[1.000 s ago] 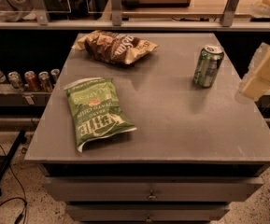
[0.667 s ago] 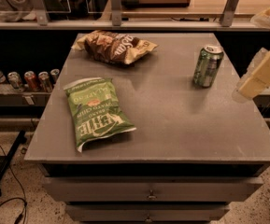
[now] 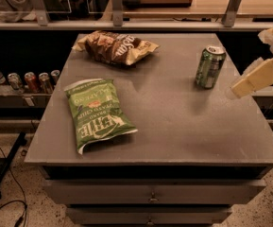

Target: Knock green can over

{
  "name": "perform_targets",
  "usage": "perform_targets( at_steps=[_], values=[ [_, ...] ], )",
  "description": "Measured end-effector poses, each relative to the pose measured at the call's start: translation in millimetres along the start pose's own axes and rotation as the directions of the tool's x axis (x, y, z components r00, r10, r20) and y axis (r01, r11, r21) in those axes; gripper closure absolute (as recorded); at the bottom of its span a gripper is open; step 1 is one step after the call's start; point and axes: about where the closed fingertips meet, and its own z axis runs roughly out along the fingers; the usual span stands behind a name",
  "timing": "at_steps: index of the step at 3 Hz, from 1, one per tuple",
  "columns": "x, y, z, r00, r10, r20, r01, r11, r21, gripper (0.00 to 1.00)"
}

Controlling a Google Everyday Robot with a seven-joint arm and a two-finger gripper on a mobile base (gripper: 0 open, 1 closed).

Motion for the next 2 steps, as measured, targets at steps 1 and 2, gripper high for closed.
perform_targets(
  at_steps=[1, 2],
  values=[
    [16.5, -19.2, 26.5, 0.991, 0.111, 0.073, -0.113, 0.9934, 0.019, 0.0],
    [13.8, -20.7, 27.7, 0.991, 0.11, 0.08, -0.112, 0.9934, 0.024, 0.0]
  ],
)
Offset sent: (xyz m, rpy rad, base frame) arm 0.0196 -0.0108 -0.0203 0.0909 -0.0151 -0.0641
